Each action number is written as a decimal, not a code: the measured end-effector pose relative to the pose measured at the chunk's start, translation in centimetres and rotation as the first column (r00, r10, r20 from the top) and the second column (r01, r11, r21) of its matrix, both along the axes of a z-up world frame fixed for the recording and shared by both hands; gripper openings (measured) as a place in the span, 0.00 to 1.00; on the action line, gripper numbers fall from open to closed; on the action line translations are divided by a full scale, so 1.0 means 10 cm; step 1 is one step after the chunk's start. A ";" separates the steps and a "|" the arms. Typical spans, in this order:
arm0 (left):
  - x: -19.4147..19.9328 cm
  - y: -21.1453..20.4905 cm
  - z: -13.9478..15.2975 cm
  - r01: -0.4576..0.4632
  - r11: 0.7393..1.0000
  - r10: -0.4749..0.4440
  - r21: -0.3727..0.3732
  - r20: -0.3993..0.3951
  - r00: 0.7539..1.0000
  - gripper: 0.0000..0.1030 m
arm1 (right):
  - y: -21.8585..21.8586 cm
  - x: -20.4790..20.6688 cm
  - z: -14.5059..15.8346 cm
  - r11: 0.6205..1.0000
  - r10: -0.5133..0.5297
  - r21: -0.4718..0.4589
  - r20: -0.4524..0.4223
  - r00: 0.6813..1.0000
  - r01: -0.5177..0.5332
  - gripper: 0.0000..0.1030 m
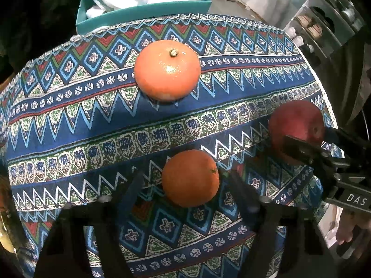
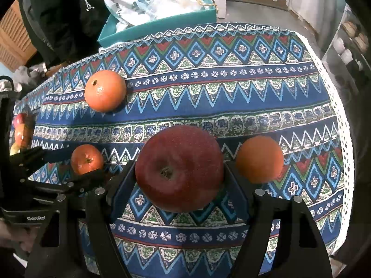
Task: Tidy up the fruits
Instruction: 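Lift and carry the tangerine with the left tool while the right tool carries the apple to the bowl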
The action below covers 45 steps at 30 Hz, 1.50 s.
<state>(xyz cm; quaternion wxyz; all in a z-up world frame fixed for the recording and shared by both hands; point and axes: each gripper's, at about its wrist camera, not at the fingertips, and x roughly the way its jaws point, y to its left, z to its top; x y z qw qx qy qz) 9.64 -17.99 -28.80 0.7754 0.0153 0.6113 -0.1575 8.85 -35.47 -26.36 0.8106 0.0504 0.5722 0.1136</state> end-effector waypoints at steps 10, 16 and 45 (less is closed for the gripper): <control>-0.05 0.05 0.13 0.018 1.000 -0.018 -0.003 0.049 0.999 0.46 | 0.12 0.00 0.03 1.000 0.027 0.001 0.013 1.000 -0.027 0.72; -0.14 0.20 0.30 0.006 1.000 -0.005 -0.020 0.078 0.997 0.46 | 0.23 0.03 0.15 0.999 0.043 0.008 0.039 0.998 -0.043 0.72; -0.44 0.93 1.21 -0.109 0.989 0.130 -0.097 0.240 0.962 0.46 | 0.92 -0.06 1.02 0.984 0.163 0.035 0.202 0.966 -0.173 0.72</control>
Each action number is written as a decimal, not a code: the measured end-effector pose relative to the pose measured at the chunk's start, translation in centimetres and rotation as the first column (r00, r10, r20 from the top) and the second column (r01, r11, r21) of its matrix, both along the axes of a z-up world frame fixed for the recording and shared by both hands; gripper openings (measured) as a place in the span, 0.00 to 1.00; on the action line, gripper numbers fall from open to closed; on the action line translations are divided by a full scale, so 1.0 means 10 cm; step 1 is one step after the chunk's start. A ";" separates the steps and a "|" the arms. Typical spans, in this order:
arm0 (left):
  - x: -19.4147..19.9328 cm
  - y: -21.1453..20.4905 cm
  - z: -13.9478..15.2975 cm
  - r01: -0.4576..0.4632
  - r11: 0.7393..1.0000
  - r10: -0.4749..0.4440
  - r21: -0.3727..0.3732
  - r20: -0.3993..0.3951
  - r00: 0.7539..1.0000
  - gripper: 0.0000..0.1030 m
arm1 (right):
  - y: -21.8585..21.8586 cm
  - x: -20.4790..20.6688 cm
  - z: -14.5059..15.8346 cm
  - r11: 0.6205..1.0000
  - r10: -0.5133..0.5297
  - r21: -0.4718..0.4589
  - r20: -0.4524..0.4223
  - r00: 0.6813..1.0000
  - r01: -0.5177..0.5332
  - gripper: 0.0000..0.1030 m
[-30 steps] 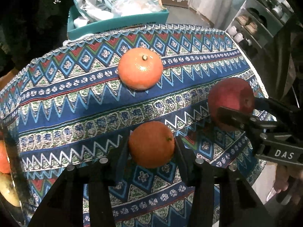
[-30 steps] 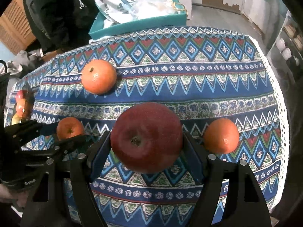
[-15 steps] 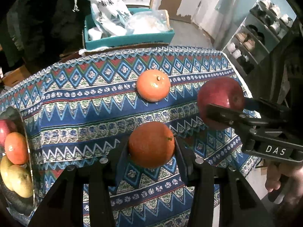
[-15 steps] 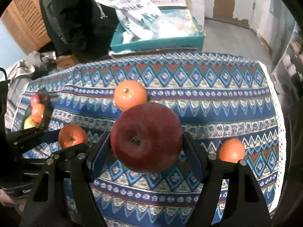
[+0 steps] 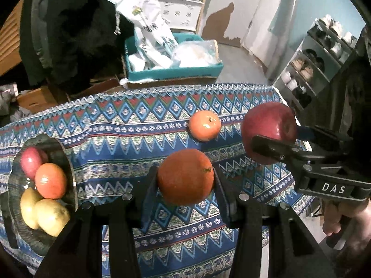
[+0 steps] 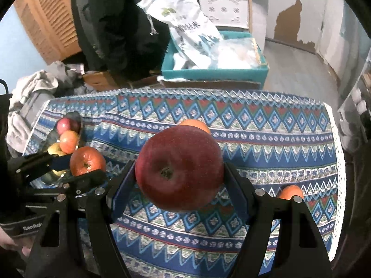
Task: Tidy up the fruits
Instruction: 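Lift and carry the tangerine with the left tool while the right tool carries the apple to the bowl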
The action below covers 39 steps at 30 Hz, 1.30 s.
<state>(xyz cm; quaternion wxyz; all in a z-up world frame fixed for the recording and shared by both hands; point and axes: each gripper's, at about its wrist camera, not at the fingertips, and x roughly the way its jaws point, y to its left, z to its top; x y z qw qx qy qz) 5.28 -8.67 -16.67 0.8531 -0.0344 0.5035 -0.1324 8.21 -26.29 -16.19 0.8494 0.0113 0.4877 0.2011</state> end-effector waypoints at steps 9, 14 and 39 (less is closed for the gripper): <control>-0.10 0.28 0.16 -0.041 0.999 0.041 -0.004 0.037 0.998 0.46 | 0.28 -0.05 0.20 0.999 0.047 0.021 0.036 0.998 -0.048 0.72; -0.18 0.50 0.19 -0.074 0.997 0.075 -0.009 0.040 0.996 0.46 | 0.52 -0.04 0.26 0.996 0.085 0.022 0.043 0.995 -0.086 0.72; -0.42 1.86 0.18 -0.315 0.948 0.317 -0.048 0.041 0.948 0.46 | 1.92 0.12 0.18 0.960 0.272 0.067 -0.002 0.962 -0.271 0.72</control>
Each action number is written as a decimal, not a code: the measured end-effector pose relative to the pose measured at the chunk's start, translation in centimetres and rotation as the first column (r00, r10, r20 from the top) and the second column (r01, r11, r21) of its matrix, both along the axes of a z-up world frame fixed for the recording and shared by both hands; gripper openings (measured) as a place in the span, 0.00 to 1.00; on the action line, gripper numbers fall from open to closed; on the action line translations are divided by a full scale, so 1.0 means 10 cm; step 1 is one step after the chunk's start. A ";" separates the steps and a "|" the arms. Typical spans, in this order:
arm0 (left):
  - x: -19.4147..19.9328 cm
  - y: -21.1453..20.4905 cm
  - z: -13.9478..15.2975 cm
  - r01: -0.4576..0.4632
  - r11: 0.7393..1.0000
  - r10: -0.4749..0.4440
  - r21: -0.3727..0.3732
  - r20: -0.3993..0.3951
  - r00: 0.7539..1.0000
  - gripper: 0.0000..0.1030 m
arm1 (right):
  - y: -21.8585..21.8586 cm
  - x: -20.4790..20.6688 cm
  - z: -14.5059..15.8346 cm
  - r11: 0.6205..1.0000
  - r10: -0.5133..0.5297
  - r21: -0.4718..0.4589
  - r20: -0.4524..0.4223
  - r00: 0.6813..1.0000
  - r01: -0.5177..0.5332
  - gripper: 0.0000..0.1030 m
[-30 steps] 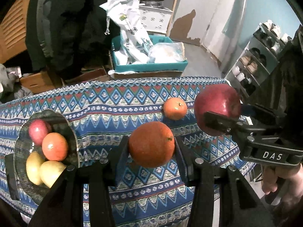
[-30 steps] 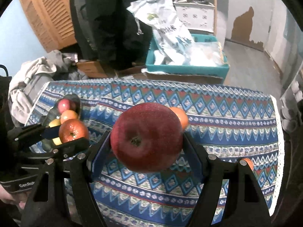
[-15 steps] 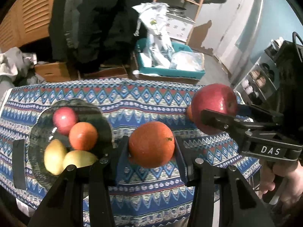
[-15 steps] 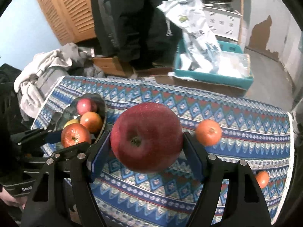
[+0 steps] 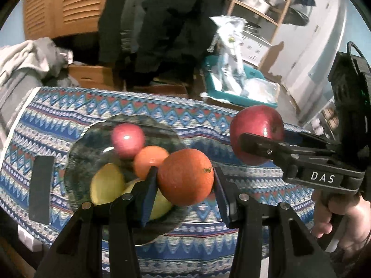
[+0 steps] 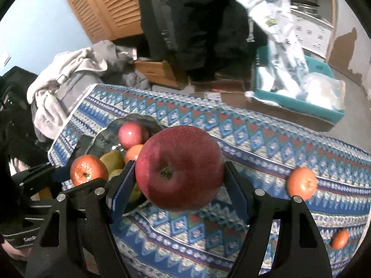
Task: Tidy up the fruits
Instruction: 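Lift and carry the tangerine with the left tool while the right tool carries the apple to the bowl, then lower the tangerine into the bowl with the left tool while the right tool lowers the apple there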
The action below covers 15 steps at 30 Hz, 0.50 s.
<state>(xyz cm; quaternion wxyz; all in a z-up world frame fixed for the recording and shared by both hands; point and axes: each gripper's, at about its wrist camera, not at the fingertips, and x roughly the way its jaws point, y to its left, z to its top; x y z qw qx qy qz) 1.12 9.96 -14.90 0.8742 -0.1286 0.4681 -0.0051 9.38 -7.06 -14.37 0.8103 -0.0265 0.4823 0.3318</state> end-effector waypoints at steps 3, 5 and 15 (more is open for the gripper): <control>-0.02 0.21 -0.05 -0.036 0.999 0.036 0.005 -0.004 0.999 0.46 | 0.21 0.02 -0.03 1.000 0.029 0.000 -0.008 1.000 -0.029 0.72; -0.03 0.34 -0.10 -0.063 0.998 0.063 0.014 -0.009 0.998 0.46 | 0.35 0.03 -0.07 0.999 0.047 0.002 -0.017 0.999 -0.047 0.72; -0.11 0.86 -0.36 -0.168 0.986 0.168 -0.009 -0.061 0.984 0.46 | 1.03 0.06 -0.20 0.990 0.143 0.008 -0.049 0.989 -0.143 0.72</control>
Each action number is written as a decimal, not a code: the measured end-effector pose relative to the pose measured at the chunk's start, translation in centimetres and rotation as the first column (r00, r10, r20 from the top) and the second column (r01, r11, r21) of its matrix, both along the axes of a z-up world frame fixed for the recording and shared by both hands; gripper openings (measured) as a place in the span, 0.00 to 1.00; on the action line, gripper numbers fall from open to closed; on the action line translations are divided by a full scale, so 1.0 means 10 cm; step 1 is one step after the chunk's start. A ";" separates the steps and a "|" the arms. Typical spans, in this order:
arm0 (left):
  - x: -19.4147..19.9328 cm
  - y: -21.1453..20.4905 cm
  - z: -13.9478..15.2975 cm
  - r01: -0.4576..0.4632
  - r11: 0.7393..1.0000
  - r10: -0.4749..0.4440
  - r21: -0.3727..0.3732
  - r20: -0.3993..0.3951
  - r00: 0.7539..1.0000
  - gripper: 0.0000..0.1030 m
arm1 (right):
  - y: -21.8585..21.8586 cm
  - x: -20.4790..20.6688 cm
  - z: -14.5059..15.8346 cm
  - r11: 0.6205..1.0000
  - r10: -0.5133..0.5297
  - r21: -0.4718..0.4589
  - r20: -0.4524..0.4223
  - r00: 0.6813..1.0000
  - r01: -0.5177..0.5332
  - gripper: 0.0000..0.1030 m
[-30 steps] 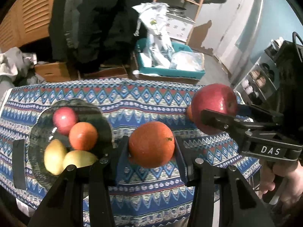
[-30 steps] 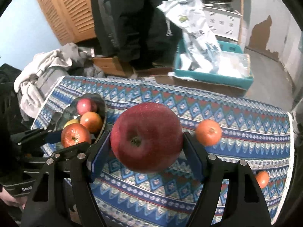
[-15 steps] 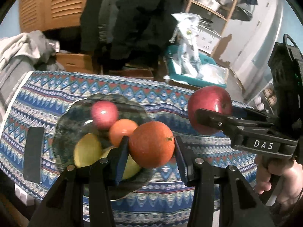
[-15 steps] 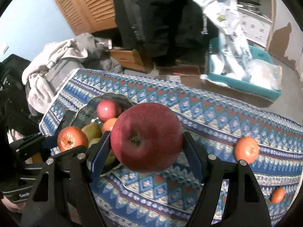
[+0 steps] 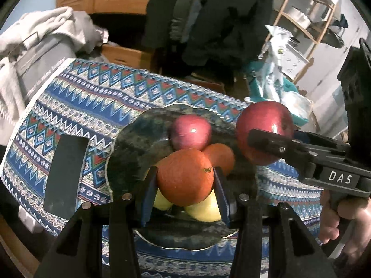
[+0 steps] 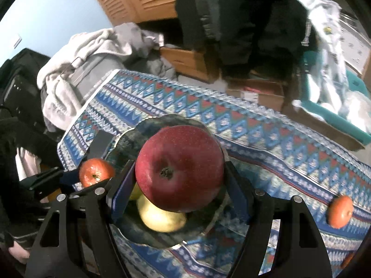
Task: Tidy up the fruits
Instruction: 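Lower the tangerine into the bowl with the left tool while the right tool lowers the apple there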
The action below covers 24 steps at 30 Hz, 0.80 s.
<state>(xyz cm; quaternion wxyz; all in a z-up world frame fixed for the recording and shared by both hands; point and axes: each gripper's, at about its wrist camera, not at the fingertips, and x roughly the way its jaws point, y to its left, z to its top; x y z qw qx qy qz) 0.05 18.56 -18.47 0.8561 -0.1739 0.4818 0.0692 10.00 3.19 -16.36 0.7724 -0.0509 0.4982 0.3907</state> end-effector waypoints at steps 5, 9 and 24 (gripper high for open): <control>-0.01 0.15 -0.15 -0.032 0.999 0.031 -0.015 -0.036 0.999 0.46 | 0.26 -0.04 -0.11 0.999 0.042 -0.007 -0.028 0.999 -0.042 0.72; -0.02 0.23 -0.25 -0.047 0.999 0.045 -0.027 -0.065 0.997 0.46 | 0.42 -0.05 -0.18 0.998 0.063 -0.014 -0.045 0.997 -0.064 0.72; -0.13 0.13 -0.49 -0.022 0.998 0.012 -0.066 -0.153 0.988 0.50 | 0.82 -0.03 -0.35 0.993 0.112 -0.027 -0.084 0.990 -0.114 0.72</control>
